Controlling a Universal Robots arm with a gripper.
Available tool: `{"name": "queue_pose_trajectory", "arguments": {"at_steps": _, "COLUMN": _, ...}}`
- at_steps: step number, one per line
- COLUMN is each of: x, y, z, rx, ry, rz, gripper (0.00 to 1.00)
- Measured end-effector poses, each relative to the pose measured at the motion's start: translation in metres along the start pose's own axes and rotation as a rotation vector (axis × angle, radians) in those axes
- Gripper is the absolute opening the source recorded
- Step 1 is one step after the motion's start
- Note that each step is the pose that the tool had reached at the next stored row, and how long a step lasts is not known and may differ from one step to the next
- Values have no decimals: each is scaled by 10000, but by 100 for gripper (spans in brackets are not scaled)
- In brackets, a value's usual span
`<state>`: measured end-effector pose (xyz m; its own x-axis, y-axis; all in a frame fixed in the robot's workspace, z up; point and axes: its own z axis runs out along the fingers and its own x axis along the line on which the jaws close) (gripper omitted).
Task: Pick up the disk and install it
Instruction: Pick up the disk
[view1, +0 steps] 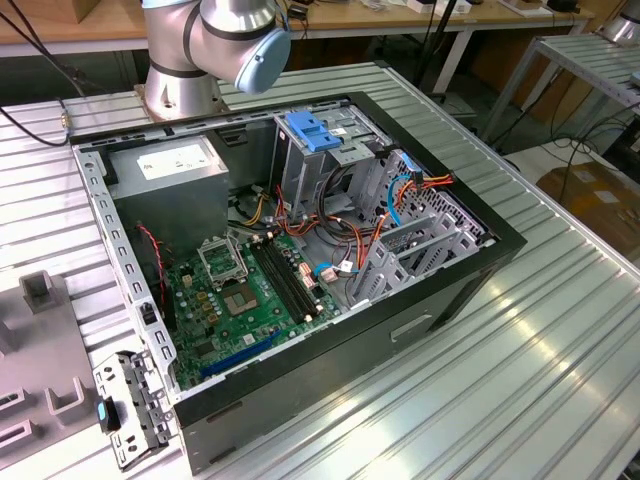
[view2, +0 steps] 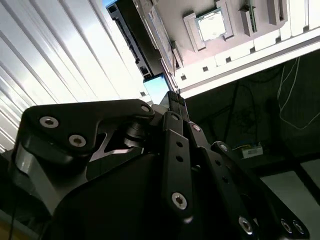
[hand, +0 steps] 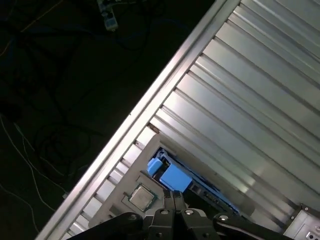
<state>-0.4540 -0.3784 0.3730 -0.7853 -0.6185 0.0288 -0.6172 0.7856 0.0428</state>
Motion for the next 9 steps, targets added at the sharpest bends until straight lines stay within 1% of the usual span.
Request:
{"name": "queue_pose_trajectory", "arguments": {"at_steps": 1, "x": 0, "y": 0, "z": 0, "rx": 11, "ry": 17, "rz": -389, "gripper": 11}}
{"name": "queue_pose_trajectory", "arguments": {"at_steps": 3, "x": 0, "y": 0, "z": 0, "rx": 21, "ry": 31, "rz": -720, "gripper": 11}}
{"name": "queue_pose_trajectory", "arguments": {"at_steps": 6, "x": 0, "y": 0, "z": 0, "rx": 40, "ry": 59, "rz": -1373, "gripper": 11}}
{"name": "queue_pose_trajectory", "arguments": {"at_steps": 9, "x": 0, "y": 0, "z": 0, "rx": 54, "ry": 80, "rz": -1870, "gripper": 11}}
